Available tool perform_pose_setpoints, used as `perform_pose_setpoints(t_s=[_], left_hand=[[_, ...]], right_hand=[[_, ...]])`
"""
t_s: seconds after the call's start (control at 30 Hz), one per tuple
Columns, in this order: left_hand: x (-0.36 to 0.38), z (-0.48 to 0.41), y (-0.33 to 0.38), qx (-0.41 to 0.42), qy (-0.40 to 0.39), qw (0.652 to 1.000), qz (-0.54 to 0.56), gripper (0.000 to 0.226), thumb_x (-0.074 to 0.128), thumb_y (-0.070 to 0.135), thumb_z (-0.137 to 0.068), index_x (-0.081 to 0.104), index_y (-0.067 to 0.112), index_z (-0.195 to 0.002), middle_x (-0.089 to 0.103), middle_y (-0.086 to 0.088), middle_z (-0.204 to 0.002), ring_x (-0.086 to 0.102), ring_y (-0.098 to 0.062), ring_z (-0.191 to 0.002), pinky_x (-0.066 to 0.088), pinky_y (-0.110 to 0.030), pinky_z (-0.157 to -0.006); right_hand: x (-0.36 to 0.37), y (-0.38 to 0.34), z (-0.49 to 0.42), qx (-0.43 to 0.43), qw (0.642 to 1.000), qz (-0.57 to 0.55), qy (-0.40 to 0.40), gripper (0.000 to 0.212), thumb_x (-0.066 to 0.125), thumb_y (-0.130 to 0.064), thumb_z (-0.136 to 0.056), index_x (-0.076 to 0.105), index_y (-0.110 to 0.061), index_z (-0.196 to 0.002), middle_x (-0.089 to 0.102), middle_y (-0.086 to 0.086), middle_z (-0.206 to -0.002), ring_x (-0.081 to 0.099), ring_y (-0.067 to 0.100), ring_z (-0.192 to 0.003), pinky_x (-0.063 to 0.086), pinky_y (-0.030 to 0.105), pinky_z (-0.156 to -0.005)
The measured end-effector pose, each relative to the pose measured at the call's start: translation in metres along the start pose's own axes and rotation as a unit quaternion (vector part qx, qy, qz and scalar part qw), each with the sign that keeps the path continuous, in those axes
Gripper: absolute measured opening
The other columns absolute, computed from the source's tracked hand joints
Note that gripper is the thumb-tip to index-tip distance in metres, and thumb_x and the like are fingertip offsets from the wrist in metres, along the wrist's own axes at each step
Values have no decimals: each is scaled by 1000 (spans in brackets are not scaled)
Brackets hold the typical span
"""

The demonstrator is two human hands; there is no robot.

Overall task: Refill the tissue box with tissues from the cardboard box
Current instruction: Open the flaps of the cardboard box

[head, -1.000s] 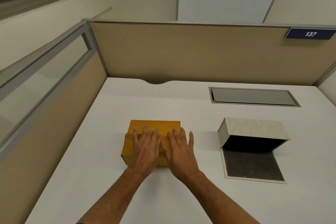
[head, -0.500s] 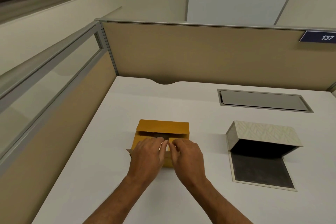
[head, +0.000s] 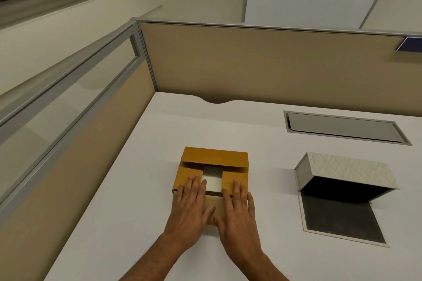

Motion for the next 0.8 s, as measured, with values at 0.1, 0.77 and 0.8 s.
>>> perform_pose_setpoints(t_s=[0.1, 0.77, 0.8], left_hand=[[3, -5, -1, 7, 5, 1000, 12, 91, -26, 69, -77, -16, 23, -155, -26, -2, -163, -26, -22, -151, -20, -41, -121], [-25, -113, -25, -1, 111, 992, 64, 61, 15, 44, -105, -5, 23, -158, -15, 2, -167, -21, -13, -152, -10, -34, -126], [-23, -117, -26, -1, 104, 993, 62, 61, 15, 43, -105, -6, 22, -158, -14, 0, -168, -20, -14, -152, -9, -35, -126]], right_hand=[[7, 1, -3, -3, 999, -34, 0, 67, 34, -53, -99, 33, -13, -152, 12, 12, -164, 8, 34, -151, 0, 43, -118], [-1, 11, -131, 14, 999, 28, -23, 73, 10, -61, -99, -6, -20, -157, -24, 8, -164, -27, 25, -149, -10, 49, -123], [3, 12, -135, 22, 999, 31, -33, 74, 11, -61, -99, -7, -19, -157, -23, 9, -164, -25, 27, -150, -11, 50, -123]])
Point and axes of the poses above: each hand's wrist, its own z-axis away from the middle knuckle, its own x-axis out of the palm, y = z × x, the point moved 6 cm from there along -z, towards the middle knuckle
